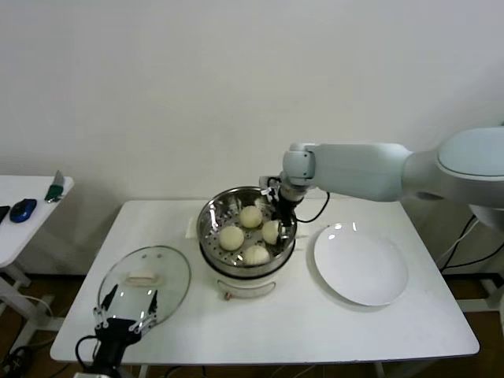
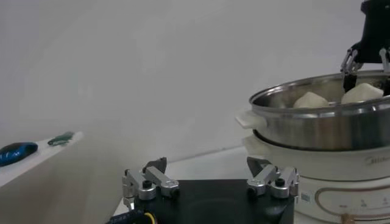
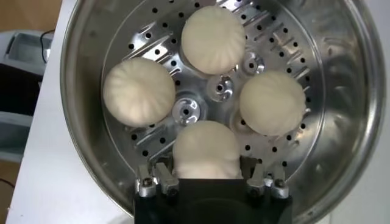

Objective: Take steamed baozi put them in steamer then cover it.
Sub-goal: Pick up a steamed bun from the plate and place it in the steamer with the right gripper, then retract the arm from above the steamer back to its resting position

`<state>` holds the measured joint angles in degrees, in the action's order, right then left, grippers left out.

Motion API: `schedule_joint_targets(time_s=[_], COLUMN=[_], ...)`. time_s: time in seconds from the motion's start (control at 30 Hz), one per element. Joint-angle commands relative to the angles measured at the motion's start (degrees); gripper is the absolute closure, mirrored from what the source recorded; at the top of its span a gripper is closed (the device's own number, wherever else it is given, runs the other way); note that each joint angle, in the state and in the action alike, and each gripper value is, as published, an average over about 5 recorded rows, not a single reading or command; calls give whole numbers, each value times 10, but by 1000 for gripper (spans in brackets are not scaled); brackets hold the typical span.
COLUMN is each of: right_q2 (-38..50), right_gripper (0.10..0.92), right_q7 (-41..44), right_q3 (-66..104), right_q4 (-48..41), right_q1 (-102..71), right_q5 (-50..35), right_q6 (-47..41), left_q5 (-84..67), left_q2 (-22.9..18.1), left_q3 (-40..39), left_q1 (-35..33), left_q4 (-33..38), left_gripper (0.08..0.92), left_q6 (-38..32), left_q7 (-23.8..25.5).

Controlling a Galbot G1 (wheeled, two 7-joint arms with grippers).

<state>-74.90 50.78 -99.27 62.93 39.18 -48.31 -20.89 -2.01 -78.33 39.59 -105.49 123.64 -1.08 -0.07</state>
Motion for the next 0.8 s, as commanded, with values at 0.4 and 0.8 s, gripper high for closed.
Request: schedule_joint_targets(time_s=[0.4,0.8], right_q2=[22,155], right_gripper=[203,203], right_q7=[52,-128], right_q3=[26,113], right_q4=[9,69], right_q1=[28,33], right_q5=[-12,-51], right_q6=[4,140], left_q5=[9,25], left_q2=[1,5], left_q3=[-4,7], left_q1=[7,14], left_q4=[3,-11], left_gripper=[177,177], left_q6=[4,-2], left_q7=[-1,-6])
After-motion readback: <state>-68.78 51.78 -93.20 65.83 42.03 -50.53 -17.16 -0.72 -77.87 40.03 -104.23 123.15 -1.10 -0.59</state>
